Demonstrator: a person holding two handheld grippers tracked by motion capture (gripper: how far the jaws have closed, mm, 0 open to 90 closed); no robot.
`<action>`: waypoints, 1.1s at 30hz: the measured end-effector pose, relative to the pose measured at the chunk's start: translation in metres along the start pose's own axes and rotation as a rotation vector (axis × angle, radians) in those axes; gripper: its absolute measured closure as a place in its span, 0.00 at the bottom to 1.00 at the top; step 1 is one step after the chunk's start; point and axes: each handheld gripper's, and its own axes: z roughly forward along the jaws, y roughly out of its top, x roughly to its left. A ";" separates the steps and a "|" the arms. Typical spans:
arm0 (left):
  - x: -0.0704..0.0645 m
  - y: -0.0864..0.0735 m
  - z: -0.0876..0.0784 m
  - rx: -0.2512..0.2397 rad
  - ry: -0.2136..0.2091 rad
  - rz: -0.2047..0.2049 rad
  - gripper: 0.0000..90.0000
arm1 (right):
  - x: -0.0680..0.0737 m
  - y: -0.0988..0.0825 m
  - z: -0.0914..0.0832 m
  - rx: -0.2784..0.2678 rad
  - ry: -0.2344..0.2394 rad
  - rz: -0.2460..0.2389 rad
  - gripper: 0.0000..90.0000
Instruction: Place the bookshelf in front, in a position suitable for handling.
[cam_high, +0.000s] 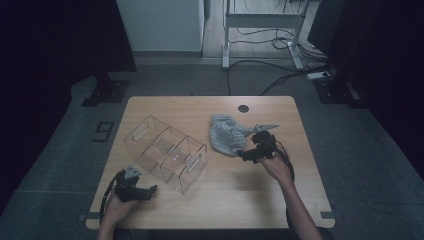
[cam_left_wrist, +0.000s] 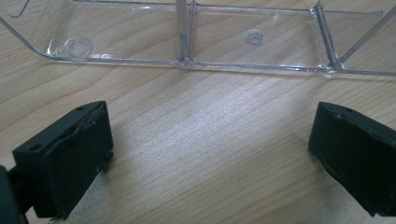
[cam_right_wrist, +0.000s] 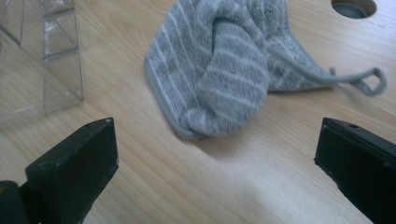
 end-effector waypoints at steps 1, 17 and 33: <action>0.000 0.000 0.000 0.000 0.000 0.000 0.00 | 0.000 0.002 0.002 0.000 0.001 -0.001 0.00; 0.000 0.000 0.000 0.000 0.001 -0.001 0.00 | 0.001 0.035 0.045 0.021 0.003 -0.059 0.00; 0.000 0.000 0.000 0.000 0.001 -0.002 0.00 | -0.004 0.052 0.087 0.077 -0.004 0.003 0.05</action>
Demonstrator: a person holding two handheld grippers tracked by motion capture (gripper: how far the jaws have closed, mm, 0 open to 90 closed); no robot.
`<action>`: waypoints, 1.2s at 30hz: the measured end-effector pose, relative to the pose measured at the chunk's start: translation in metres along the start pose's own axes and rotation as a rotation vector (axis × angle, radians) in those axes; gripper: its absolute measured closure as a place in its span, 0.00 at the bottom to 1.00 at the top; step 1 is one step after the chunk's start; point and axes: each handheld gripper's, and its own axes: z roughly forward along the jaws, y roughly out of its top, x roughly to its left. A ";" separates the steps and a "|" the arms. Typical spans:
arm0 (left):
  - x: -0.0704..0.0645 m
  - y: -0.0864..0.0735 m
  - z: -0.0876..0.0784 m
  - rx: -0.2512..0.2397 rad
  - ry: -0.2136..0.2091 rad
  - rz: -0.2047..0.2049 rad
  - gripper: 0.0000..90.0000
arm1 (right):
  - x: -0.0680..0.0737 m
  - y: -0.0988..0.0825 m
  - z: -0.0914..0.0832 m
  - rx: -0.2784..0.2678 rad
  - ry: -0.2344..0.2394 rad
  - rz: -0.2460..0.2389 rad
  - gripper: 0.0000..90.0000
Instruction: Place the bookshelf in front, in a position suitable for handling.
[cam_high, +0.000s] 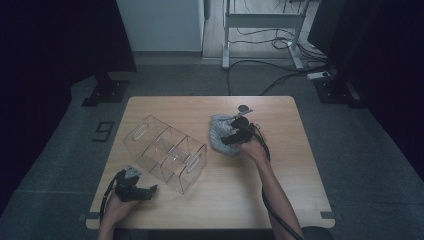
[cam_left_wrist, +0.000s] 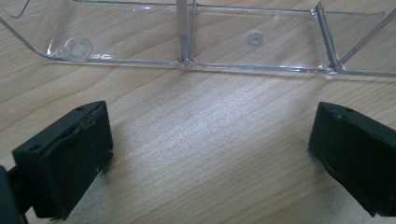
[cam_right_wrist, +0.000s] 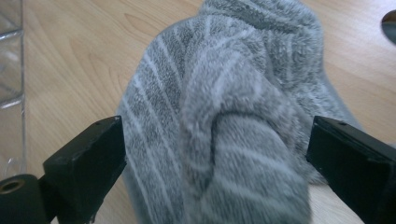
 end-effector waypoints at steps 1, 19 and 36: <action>0.000 0.000 0.000 0.000 0.000 0.000 0.00 | 0.000 0.001 0.003 0.003 0.003 0.008 0.07; 0.000 0.000 0.000 0.000 0.000 0.000 0.00 | -0.008 -0.017 0.022 0.052 -0.067 0.033 0.67; 0.000 0.000 0.000 0.000 0.001 -0.001 0.00 | -0.001 -0.005 -0.014 0.020 -0.032 0.014 0.72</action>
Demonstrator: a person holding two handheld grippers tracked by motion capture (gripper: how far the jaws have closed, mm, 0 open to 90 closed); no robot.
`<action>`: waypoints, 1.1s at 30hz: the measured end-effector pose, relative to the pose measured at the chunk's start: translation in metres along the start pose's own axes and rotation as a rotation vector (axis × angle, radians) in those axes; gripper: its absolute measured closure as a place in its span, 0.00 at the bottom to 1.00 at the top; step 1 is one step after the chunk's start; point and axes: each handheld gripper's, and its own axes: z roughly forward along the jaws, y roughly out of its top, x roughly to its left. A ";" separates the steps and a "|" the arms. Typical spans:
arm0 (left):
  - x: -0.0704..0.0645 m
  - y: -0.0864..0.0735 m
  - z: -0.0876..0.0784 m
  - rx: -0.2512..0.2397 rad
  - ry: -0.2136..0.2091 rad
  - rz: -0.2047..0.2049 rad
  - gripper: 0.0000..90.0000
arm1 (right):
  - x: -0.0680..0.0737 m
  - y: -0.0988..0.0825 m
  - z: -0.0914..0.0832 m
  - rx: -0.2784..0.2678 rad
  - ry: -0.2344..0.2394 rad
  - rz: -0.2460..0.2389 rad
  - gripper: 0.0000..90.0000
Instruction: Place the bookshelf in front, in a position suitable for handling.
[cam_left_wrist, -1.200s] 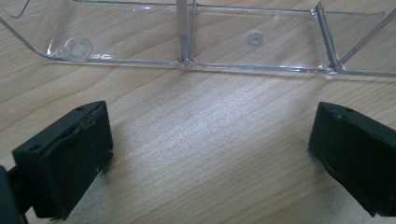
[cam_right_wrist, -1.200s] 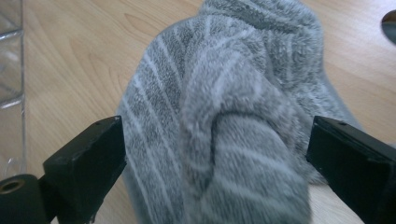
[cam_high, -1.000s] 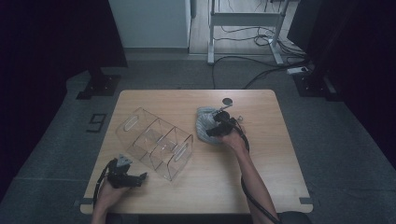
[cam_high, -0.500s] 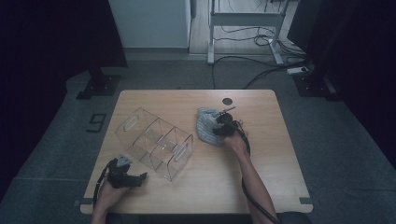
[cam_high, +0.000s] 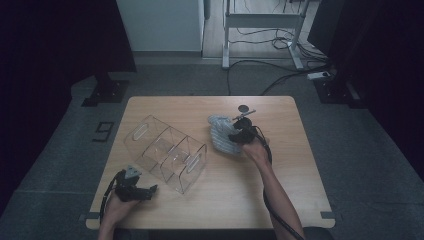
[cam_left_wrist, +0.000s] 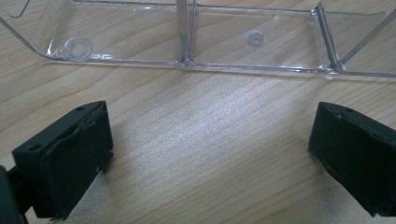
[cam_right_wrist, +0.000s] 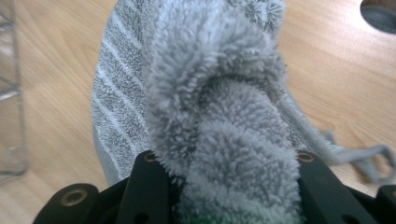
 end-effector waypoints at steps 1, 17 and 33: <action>0.000 0.000 0.000 0.000 0.000 0.000 0.00 | 0.001 0.001 -0.003 -0.004 0.002 -0.003 0.72; 0.000 0.000 0.000 -0.001 0.004 -0.004 0.00 | 0.015 0.023 -0.047 -0.045 0.020 -0.037 0.72; 0.000 0.000 0.000 0.000 0.005 -0.005 0.00 | 0.023 0.032 -0.076 -0.059 0.007 -0.079 0.72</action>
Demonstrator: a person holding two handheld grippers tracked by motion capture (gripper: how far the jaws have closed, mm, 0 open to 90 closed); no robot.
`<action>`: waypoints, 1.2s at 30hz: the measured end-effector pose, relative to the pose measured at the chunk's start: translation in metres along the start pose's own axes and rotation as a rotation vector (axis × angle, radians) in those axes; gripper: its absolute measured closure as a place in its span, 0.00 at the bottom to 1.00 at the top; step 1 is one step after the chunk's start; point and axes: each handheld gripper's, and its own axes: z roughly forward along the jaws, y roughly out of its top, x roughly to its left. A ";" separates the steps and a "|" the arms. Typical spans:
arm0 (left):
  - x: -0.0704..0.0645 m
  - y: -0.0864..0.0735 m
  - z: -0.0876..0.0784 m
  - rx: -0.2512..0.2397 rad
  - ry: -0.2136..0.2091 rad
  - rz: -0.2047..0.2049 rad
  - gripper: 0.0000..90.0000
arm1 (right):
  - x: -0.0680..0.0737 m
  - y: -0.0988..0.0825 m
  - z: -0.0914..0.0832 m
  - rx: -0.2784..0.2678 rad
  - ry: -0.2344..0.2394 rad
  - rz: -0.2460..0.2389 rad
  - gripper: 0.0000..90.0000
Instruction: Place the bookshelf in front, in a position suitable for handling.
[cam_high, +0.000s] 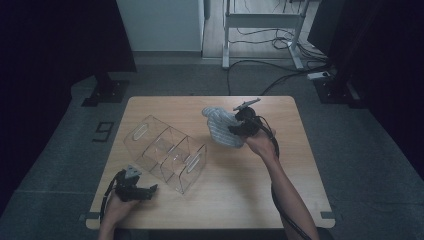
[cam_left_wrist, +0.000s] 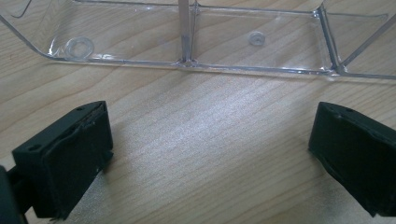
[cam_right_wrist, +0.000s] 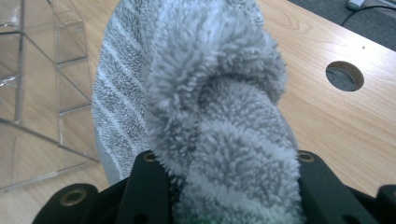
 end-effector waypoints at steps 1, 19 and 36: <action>0.000 0.000 0.000 0.000 0.000 0.000 0.00 | 0.000 -0.001 -0.002 -0.002 0.000 -0.005 0.72; 0.000 0.000 0.000 0.000 0.001 -0.002 0.00 | 0.001 -0.028 -0.037 0.003 -0.001 -0.018 0.72; 0.000 0.000 0.000 0.001 0.002 -0.001 0.00 | -0.006 -0.057 -0.073 -0.022 -0.011 0.007 0.72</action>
